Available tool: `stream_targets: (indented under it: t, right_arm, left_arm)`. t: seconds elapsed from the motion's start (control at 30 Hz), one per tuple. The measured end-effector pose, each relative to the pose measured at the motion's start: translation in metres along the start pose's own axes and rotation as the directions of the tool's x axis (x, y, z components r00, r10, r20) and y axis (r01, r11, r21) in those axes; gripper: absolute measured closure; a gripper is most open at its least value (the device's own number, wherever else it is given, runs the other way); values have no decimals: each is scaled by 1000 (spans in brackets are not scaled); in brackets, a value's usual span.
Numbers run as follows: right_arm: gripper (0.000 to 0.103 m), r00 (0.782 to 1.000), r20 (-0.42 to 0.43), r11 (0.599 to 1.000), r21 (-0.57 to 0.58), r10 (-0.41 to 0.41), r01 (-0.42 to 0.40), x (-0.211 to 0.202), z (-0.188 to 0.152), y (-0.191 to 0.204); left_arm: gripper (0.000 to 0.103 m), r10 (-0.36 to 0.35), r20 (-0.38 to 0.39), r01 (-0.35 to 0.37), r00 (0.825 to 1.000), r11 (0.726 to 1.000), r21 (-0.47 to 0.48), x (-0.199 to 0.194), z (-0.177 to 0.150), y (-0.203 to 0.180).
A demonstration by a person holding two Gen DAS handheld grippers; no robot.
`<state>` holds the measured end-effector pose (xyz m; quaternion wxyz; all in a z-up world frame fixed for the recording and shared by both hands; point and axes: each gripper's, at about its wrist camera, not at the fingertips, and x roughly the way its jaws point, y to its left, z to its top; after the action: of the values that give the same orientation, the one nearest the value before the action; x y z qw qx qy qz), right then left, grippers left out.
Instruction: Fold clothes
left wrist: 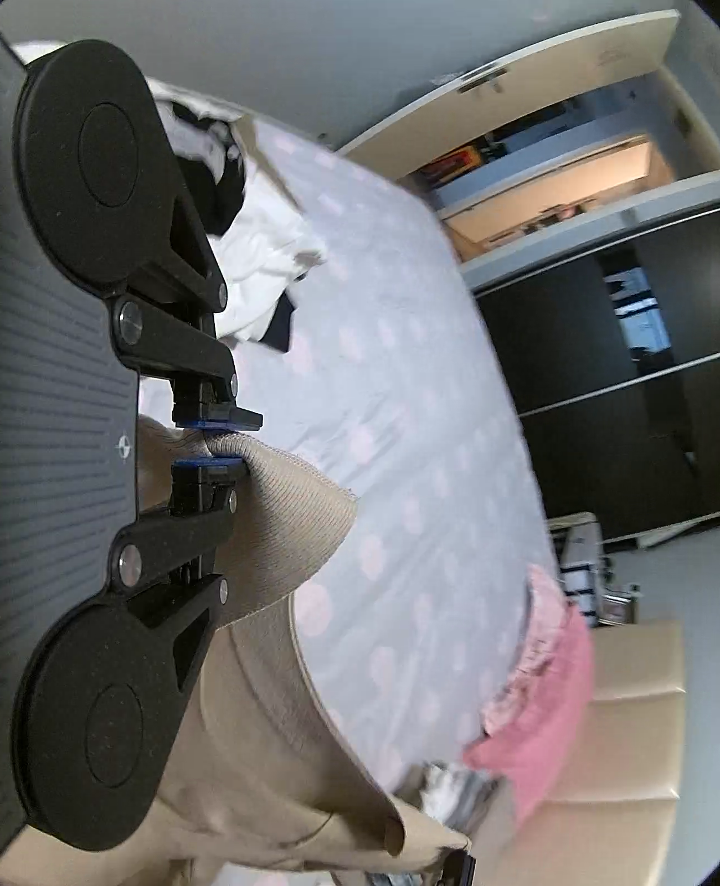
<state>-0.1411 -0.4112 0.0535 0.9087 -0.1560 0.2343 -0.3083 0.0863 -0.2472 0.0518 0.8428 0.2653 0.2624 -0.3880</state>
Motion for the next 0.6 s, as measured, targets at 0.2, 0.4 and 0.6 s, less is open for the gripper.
stream_targets:
  t: [0.2,0.4,0.6]
  right_arm:
    - [102,990,-136,999,36,44,-39,88,-27,23]
    - [101,971,-221,996,24,90,-87,150,-54,50]
    - [89,945,-298,990,54,138,-127,185,-62,62]
  left_arm:
    - [95,-66,-99,59,993,996,-68,78,-13,13]
    - [90,-127,-180,102,976,985,-138,141,-35,22]
    - [73,-138,-226,98,964,979,-177,159,-51,23]
